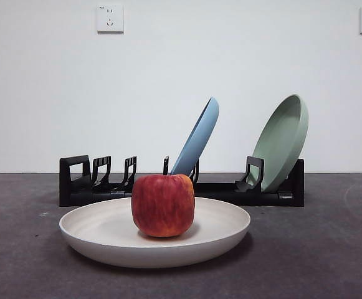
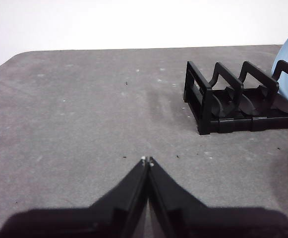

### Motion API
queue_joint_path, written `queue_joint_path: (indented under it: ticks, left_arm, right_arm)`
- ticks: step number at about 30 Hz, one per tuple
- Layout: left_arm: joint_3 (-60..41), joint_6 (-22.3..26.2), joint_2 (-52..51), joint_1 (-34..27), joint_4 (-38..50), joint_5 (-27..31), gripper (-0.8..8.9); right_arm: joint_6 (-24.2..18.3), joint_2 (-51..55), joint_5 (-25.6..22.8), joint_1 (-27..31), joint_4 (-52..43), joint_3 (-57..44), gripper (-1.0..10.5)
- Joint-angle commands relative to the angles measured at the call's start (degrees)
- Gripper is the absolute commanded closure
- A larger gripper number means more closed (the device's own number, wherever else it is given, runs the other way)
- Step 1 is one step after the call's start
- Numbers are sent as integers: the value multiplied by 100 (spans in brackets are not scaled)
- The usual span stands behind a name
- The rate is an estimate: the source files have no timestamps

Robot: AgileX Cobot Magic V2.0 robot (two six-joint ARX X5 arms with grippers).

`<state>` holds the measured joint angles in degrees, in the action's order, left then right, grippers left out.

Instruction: Take the yellow plate from the plate rack,put the plate on the table,take the apple from the table,put the apple in the plate

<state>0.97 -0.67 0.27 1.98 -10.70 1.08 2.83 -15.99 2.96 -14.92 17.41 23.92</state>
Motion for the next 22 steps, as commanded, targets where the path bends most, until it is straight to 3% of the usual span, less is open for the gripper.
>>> queue_joint_path:
  ticks: [1,8,22]
  left_arm:
    - [-79,-33,-9,-20,2,9,817]
    - [-79,-35,-9,-20,2,9,817]
    - [-79,-35,-9,-20,2,9,817]
  right_arm:
    - [-103,531,2,415,-85,-302,946]
    - [-98,1257,7,960,-614,-1381,946]
    - [282,1591,7,970,-874,-2334,946]
